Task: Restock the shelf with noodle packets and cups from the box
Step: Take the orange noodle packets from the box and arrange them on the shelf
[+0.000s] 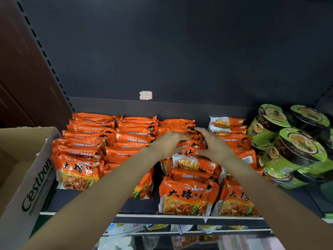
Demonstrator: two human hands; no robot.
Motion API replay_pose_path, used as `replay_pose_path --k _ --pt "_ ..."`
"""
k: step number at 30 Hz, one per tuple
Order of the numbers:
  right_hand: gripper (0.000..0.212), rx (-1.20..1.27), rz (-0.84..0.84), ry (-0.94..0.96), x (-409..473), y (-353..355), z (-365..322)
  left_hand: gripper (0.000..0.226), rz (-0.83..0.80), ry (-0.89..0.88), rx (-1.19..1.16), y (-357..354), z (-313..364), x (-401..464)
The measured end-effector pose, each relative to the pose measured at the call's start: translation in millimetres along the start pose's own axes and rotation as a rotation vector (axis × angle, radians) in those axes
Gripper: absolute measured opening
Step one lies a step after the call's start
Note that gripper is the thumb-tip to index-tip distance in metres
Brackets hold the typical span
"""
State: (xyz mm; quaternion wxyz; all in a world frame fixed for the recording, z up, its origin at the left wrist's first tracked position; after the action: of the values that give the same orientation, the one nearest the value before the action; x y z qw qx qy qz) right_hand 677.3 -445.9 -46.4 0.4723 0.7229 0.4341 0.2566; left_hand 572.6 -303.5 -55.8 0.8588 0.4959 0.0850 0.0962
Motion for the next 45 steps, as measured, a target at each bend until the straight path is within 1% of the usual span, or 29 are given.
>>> replay_pose_path --k 1,3,5,7,8,10,12,14,16,17,18,20,21,23,26,30,33,36,37,39,40,41,42,43,45 --pt "0.073 0.009 -0.006 0.036 0 2 -2 0.053 -0.029 0.008 -0.018 1 -3 -3" --pt "0.055 0.014 -0.03 0.056 -3 2 -3 0.057 -0.084 0.049 -0.01 3 -14 -10" --pt "0.035 -0.028 -0.001 0.036 -4 1 -1 0.058 -0.106 0.108 0.077 6 -27 -18" --pt "0.021 -0.062 0.04 0.015 -4 0 1 0.06 -0.124 0.136 0.222 8 -32 -22" --pt "0.021 -0.06 0.061 0.006 -5 0 1 0.061 -0.13 0.129 0.301 7 -30 -24" --pt "0.033 -0.014 0.101 -0.015 -5 -2 2 0.059 -0.109 0.103 0.427 2 -23 -24" --pt "0.039 0.062 0.146 -0.037 -6 -5 3 0.052 -0.038 0.102 0.448 -1 -19 -23" --pt "0.038 0.151 0.195 -0.071 -5 -9 7 0.044 0.062 0.113 0.4 4 -19 -24" --pt "0.027 0.168 0.164 -0.086 -3 -15 6 0.042 0.118 0.115 0.392 12 -22 -26" --pt "0.021 0.152 0.112 -0.08 -1 -18 5 0.044 0.121 0.113 0.407 15 -23 -26" --pt "0.024 0.138 0.052 -0.071 2 -21 3 0.047 0.103 0.115 0.432 15 -24 -27" --pt "0.047 0.164 -0.04 -0.078 6 -23 -3 0.056 0.044 0.129 0.486 13 -26 -29" --pt "0.055 0.19 -0.05 -0.094 7 -21 -7 0.061 0.025 0.133 0.509 10 -27 -29" --pt "0.061 0.208 -0.029 -0.119 8 -17 -12 0.064 0.022 0.12 0.551 8 -30 -29" --pt "0.057 0.149 -0.009 -0.111 9 -16 -14 0.067 0.011 0.104 0.606 7 -33 -30" --pt "0.048 0.098 0.053 -0.09 15 -26 -15 0.074 -0.039 0.14 0.645 6 -37 -31" --pt "0.041 0.099 0.087 -0.079 17 -29 -17 0.074 -0.018 0.175 0.628 4 -33 -28" --pt "0.044 0.078 0.084 -0.05 11 -23 -20 0.068 0.024 0.172 0.525 4 -23 -32" --pt "0.047 0.071 0.092 -0.048 6 -19 -21 0.062 0.07 0.162 0.465 5 -20 -36" --pt "0.051 0.067 0.133 -0.045 -8 -12 -23 0.048 0.233 0.127 0.332 8 -15 -48" --pt "0.051 0.066 0.145 -0.038 -17 -8 -25 0.042 0.31 0.106 0.263 9 -13 -54" --pt "0.049 0.063 0.136 -0.033 -27 -5 -26 0.038 0.344 0.083 0.205 8 -11 -60" --pt "0.048 0.055 0.114 -0.026 -37 -4 -25 0.036 0.327 0.06 0.161 6 -10 -66" --pt "0.046 0.042 0.083 -0.021 -46 -4 -25 0.036 0.272 0.039 0.13 3 -8 -71" --pt "0.043 0.009 0.031 -0.033 -61 -5 -22 0.038 0.118 0.007 0.078 -6 -4 -79"
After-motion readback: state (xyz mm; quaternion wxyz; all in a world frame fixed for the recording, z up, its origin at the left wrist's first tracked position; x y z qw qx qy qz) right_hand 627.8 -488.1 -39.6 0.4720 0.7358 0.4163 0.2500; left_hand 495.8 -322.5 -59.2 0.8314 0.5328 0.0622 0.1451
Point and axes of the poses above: each hand's wrist, its own x-axis towards the middle knuckle, its own y-axis out of the back of the hand, z = x × y, the point moved 1 cm from there along x, towards the middle knuckle, and after that the axes turned 8 degrees about y, right-handed, at the moved point
